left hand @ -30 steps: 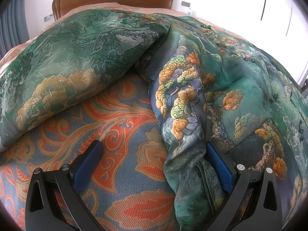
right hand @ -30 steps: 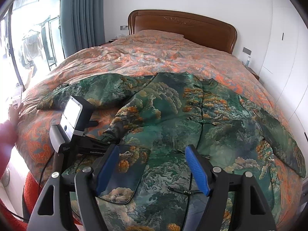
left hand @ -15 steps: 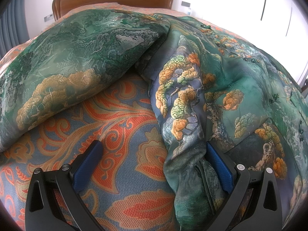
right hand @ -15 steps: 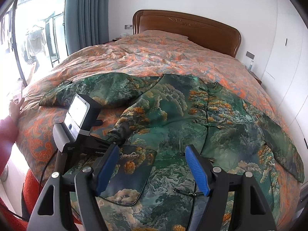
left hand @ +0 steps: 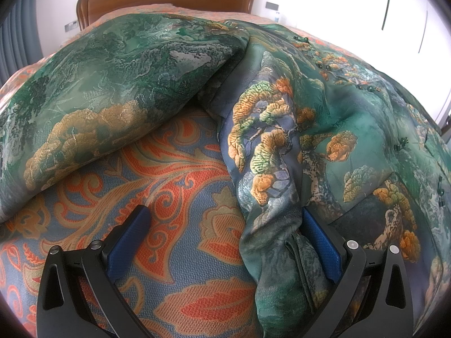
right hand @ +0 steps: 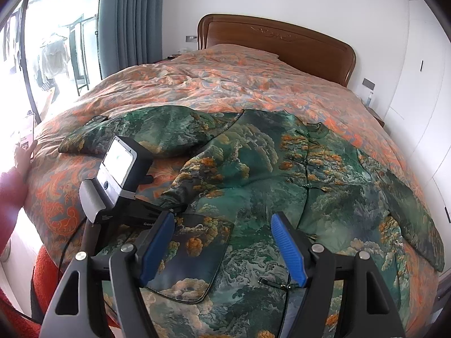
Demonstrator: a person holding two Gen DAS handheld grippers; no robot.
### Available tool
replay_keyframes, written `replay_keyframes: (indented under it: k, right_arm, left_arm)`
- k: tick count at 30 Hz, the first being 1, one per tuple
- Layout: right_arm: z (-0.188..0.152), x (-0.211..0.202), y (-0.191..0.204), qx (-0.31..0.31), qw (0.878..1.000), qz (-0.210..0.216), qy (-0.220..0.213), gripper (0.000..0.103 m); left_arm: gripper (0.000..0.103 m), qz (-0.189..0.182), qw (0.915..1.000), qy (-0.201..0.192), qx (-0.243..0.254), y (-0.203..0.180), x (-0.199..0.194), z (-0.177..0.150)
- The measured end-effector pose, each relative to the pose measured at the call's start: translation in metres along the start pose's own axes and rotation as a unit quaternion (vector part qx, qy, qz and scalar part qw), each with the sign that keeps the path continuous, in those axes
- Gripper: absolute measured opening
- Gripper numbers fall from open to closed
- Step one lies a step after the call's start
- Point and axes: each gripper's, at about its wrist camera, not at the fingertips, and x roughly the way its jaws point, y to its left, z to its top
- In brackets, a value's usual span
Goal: Fold large clothes
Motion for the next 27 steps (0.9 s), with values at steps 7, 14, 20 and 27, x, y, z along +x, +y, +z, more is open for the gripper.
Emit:
replay_keyframes:
  k: [7,14,20,27]
  right_arm:
    - [0.0012,0.0026,0.0015,0.000,1.000,0.001,0.002,0.073]
    - [0.0007,0.0058,0.0046,-0.002,1.000,0.003,0.005,0.073]
    - [0.0008,0.0057,0.0051,-0.002,1.000,0.003,0.004,0.073]
    - [0.0003,0.0064,0.0054,-0.002,1.000,0.005,0.006,0.073]
  left_arm:
    - [0.103,0.000,1.0000,0.000,0.000,-0.0003,-0.0002,-0.0003]
    - [0.103,0.000,1.0000,0.000,0.000,-0.0003,-0.0002,-0.0003]
    - [0.103,0.000,1.0000,0.000,0.000,-0.0002,-0.0002,-0.0003]
    - [0.103,0.000,1.0000,0.000,0.000,-0.0002,-0.0003,-0.0004]
